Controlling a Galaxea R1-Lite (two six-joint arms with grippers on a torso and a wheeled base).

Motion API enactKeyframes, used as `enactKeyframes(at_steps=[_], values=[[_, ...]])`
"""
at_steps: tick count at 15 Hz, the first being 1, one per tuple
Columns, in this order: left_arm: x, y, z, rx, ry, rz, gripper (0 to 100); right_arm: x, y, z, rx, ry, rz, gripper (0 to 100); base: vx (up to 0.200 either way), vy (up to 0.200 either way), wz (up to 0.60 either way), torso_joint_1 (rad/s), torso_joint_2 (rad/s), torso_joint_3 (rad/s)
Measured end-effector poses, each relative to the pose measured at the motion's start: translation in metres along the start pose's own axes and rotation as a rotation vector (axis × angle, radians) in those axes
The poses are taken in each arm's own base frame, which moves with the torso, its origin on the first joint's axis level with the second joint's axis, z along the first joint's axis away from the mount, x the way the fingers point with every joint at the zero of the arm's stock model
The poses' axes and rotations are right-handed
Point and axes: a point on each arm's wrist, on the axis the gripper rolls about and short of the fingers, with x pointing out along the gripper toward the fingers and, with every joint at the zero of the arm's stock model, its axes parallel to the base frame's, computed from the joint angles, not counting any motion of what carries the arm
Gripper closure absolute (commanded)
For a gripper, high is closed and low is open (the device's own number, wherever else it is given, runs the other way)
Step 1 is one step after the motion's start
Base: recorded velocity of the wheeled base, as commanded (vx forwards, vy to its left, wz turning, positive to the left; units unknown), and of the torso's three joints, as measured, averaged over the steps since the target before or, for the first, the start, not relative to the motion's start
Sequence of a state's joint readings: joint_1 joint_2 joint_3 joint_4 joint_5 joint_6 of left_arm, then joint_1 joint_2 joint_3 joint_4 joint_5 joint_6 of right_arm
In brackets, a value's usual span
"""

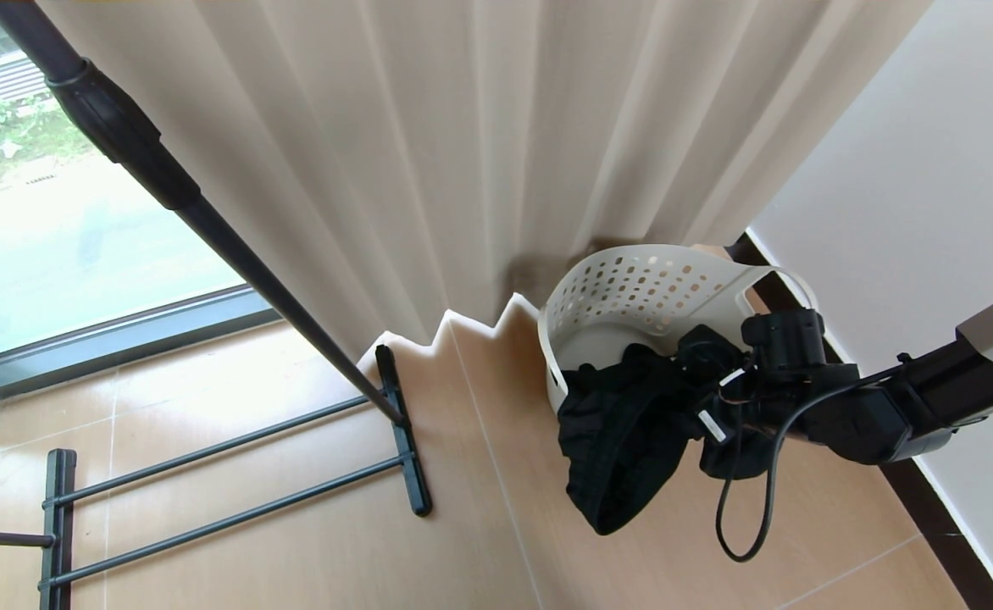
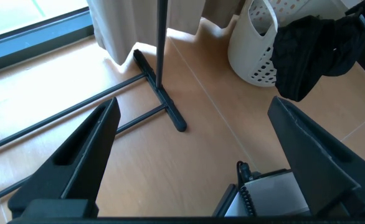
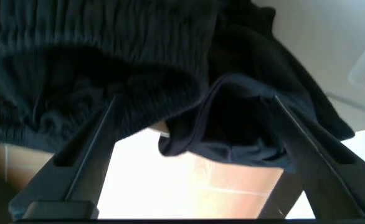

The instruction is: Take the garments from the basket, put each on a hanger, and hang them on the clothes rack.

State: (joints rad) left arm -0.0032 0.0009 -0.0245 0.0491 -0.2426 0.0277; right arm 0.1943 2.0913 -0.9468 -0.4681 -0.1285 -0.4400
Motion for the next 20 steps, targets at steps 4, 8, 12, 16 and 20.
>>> enactKeyframes(at_steps=[4, 8, 12, 16, 20], values=[[0.000, 0.000, 0.000, 0.000, 0.000, 0.000, 0, 0.009, 0.001, 0.001, 0.020, -0.031, -0.016, 100, 0.000, 0.000, 0.00, 0.000, 0.00, 0.000], [0.000, 0.000, 0.000, 0.000, 0.000, 0.000, 0, 0.012, 0.002, -0.001, 0.020, -0.026, -0.014, 100, 0.000, 0.000, 0.00, 0.000, 0.00, 0.000], [0.000, 0.000, 0.000, -0.001, 0.001, 0.000, 0, 0.012, 0.002, -0.001, 0.026, -0.025, -0.012, 100, 0.000, 0.000, 0.00, 0.000, 0.00, 0.000], [0.000, 0.000, 0.000, -0.001, 0.000, 0.000, 0, 0.000, 0.002, 0.003, 0.049, -0.046, -0.014, 100, 0.000, 0.000, 0.00, 0.000, 0.00, 0.000], [0.000, 0.000, 0.000, 0.000, 0.000, 0.000, 0, -0.042, 0.002, 0.016, 0.042, -0.132, -0.002, 100, 0.000, 0.000, 0.00, 0.000, 0.00, 0.000]])
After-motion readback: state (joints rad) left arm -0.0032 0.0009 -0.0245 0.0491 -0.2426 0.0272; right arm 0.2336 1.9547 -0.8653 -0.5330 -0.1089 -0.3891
